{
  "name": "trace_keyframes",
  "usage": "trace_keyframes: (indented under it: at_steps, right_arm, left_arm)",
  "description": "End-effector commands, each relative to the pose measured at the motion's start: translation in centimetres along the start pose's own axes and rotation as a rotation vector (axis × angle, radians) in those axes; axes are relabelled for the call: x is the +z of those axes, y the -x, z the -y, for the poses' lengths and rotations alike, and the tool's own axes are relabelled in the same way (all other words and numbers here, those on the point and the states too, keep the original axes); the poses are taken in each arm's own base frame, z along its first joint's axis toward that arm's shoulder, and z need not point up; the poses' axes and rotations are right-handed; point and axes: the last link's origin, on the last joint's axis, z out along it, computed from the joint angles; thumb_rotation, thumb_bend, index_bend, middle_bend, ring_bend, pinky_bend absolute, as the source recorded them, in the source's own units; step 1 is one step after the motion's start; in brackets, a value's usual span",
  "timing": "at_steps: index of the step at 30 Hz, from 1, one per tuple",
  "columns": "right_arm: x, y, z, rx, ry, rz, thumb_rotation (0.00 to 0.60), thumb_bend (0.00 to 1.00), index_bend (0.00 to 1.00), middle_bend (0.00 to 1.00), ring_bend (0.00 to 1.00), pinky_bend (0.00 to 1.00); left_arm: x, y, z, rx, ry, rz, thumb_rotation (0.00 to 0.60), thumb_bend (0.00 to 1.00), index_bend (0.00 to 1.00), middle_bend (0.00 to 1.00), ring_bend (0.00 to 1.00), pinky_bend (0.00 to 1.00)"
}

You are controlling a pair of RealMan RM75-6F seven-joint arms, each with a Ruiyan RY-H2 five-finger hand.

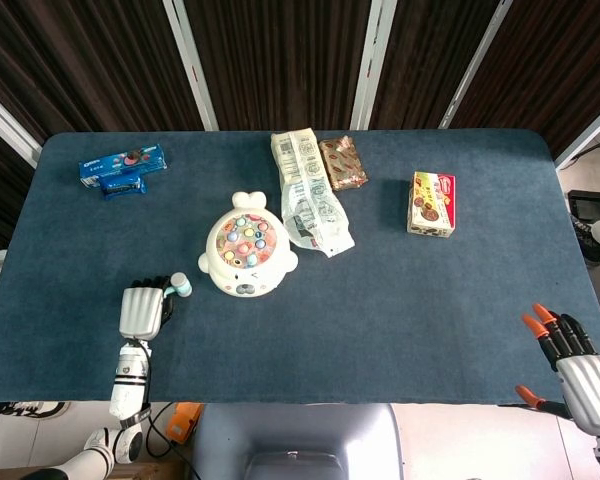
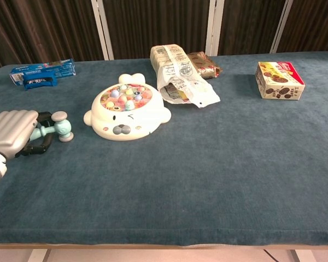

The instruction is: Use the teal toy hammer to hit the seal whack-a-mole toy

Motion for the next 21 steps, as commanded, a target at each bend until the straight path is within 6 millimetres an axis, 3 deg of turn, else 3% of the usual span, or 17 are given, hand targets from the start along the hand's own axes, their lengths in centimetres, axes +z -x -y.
trace_keyframes:
  at_steps: [1,13,21]
  right_arm:
    - [0.0,0.0,0.0,0.0,0.0,0.0,0.6,0.3,0.0,0.0,0.0,0.0]
    - [0.0,0.1,0.1,-0.002,0.003,0.003,0.6,0.3,0.0,0.0,0.0,0.0]
    - [0.0,0.0,0.0,0.0,0.004,0.001,0.6,0.3,0.0,0.0,0.0,0.0]
  left_arm:
    - [-0.2,0.2,-0.1,-0.003,0.005,-0.004,0.6,0.72,0.64,0.77,0.9,1.0]
    - [-0.9,1.0,0.9,-0.016,-0.002,0.039,0.6,0.52,0.58,0.64,0.7,1.0]
    - [-0.8,1.0,0.9,-0.015,0.004,0.052,0.6,0.5,0.56,0.58,0.63,0.85]
